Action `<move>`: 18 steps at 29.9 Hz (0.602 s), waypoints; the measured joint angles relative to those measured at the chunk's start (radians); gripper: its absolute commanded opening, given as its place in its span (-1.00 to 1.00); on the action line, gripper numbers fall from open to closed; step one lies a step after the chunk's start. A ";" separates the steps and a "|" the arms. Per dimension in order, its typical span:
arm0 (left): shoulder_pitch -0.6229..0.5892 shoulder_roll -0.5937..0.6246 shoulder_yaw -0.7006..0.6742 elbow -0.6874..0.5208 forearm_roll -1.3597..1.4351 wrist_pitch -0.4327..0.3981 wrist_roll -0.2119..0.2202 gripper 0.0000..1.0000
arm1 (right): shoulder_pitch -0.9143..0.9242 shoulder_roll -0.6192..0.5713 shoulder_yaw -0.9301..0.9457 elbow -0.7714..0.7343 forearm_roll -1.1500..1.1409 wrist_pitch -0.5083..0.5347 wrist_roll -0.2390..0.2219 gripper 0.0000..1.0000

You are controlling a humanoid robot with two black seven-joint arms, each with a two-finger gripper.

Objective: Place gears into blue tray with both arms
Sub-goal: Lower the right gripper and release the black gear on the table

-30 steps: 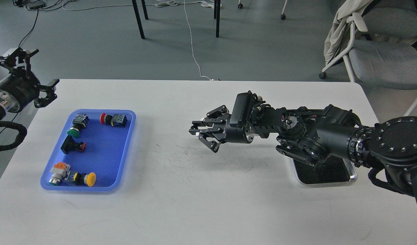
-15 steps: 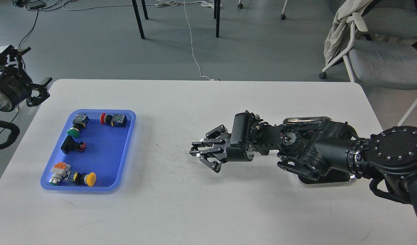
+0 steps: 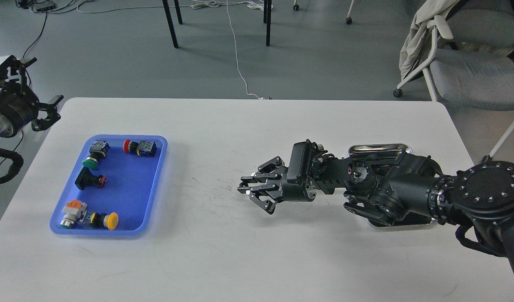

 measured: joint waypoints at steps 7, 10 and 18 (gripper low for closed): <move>0.000 0.000 0.000 0.000 0.000 0.000 0.000 1.00 | 0.001 0.000 0.011 -0.002 0.007 0.002 0.000 -0.24; 0.004 0.000 0.000 0.000 0.000 0.000 -0.001 1.00 | 0.001 0.000 0.025 -0.004 0.010 0.004 0.000 -0.02; 0.007 0.000 0.000 0.000 0.000 0.000 -0.002 1.00 | 0.019 0.000 0.139 -0.030 0.077 0.012 0.000 0.54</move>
